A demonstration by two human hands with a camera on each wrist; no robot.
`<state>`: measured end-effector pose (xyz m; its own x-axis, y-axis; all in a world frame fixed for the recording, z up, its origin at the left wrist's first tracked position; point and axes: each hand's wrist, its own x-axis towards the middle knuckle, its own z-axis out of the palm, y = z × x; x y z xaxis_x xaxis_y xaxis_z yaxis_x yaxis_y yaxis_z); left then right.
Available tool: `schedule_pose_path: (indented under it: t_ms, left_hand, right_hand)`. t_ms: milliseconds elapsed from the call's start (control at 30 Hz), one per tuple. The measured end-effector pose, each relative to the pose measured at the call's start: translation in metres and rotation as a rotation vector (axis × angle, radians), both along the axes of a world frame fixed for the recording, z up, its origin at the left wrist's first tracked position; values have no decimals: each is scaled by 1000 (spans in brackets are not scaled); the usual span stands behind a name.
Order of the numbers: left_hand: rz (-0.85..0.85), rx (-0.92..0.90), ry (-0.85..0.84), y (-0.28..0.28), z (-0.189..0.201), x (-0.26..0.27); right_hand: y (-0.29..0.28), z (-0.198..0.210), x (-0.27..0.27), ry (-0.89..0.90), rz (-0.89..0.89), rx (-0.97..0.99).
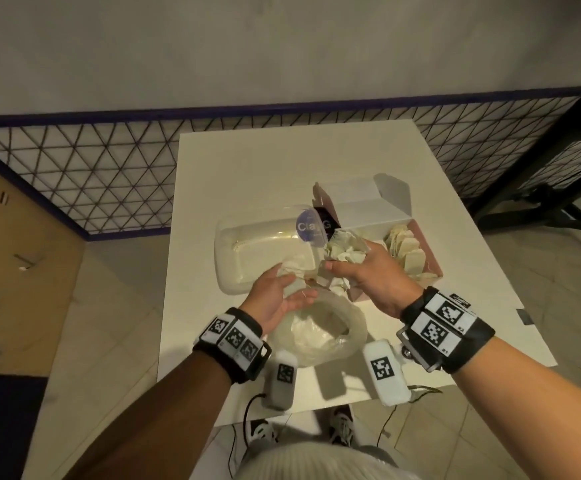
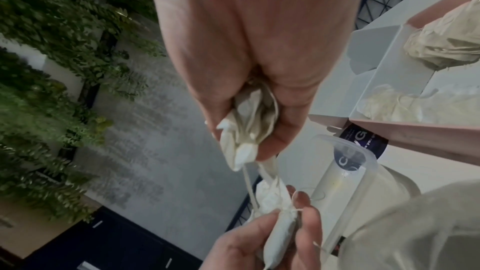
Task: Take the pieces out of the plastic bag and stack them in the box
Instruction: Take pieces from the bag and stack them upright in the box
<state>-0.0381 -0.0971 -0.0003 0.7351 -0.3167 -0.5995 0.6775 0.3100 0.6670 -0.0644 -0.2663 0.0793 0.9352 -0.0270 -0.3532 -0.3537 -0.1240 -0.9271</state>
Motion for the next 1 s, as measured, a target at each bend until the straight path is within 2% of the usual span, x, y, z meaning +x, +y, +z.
schedule_pose_path:
  t_ms: [67,267,400,500,600,700,833,900,1000]
  left_hand:
    - [79,38,35,4,-6,1]
    - [135,98,79,21,-13,0]
    - [270,168,137,35,-24,6]
    - [209,177,119,33,-17,9]
    - [45,134,104,11,-4,2]
    - [-23,9,109,-14,6,-6]
    - [-9,-239,84,-26,17,-11]
    - [25,-365,130,-24,17,-12]
    - [18,-480,158,-20,15,-14]
  right_hand:
    - [3,-2,-6,-12,6,4]
    - [-5,-2,-15,-22,-7,67]
    - [-19,7,-18,-39,-37,96]
    - [-23,14,-15,-75,-63,74]
    - [-11,12,-10,-175,-2,-122]
    - [11,-3,-3,-271,128,-406]
    - [25,-37,2,-357,235,-711]
    - [24,-49,0,-417,268,-853]
    - [30,-42,-9,-429,299,-1023]
